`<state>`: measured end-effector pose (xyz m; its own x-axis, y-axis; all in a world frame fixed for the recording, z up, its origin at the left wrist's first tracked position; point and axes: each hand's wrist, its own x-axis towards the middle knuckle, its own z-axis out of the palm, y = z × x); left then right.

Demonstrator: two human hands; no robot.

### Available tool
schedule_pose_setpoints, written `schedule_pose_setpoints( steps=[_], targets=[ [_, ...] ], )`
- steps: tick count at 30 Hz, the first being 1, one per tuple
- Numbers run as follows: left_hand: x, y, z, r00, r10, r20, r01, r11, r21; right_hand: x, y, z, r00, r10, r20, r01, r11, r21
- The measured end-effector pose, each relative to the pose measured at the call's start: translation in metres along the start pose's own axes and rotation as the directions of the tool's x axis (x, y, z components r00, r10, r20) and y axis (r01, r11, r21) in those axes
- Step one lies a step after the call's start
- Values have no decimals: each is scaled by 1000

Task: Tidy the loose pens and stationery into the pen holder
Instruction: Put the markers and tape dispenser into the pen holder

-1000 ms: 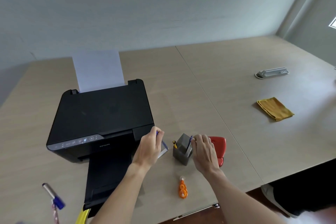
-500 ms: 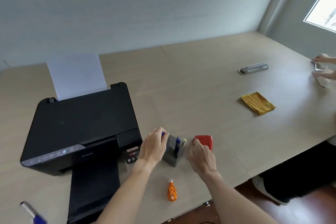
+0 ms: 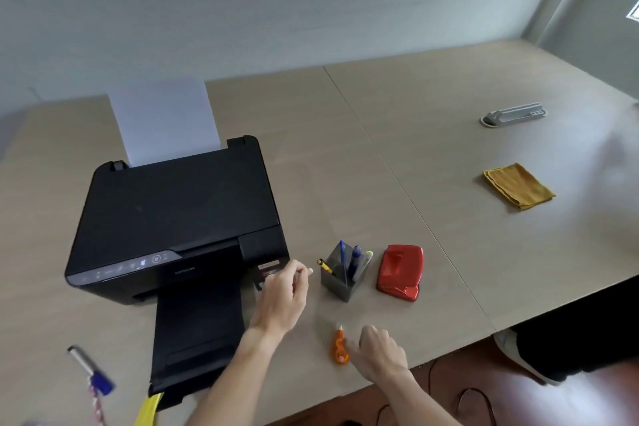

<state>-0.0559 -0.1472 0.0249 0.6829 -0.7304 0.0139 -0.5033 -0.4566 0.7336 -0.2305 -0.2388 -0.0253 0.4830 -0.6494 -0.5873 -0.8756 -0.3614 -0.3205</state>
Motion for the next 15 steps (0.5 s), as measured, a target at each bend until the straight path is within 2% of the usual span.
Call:
schedule_pose_setpoints(
  steps=[3,7,11,15],
  targets=[
    [-14,-24,-10,997,-78,9,77,992,99,1,-14,13,999,-1,45,2,1000,-18],
    [-24,-53,-19,988,-150,33,137,957,258,0,-27,25,999,-27,-31,27,1000,-2],
    [-25,-71,-21,981,-154,118,89,898,430,-2,-30,25,991,-92,-92,90,996,-27],
    [-16,-75,-11,951,-192,243,42,857,513,-7,-18,17,948,-210,-237,245,961,129]
  ],
)
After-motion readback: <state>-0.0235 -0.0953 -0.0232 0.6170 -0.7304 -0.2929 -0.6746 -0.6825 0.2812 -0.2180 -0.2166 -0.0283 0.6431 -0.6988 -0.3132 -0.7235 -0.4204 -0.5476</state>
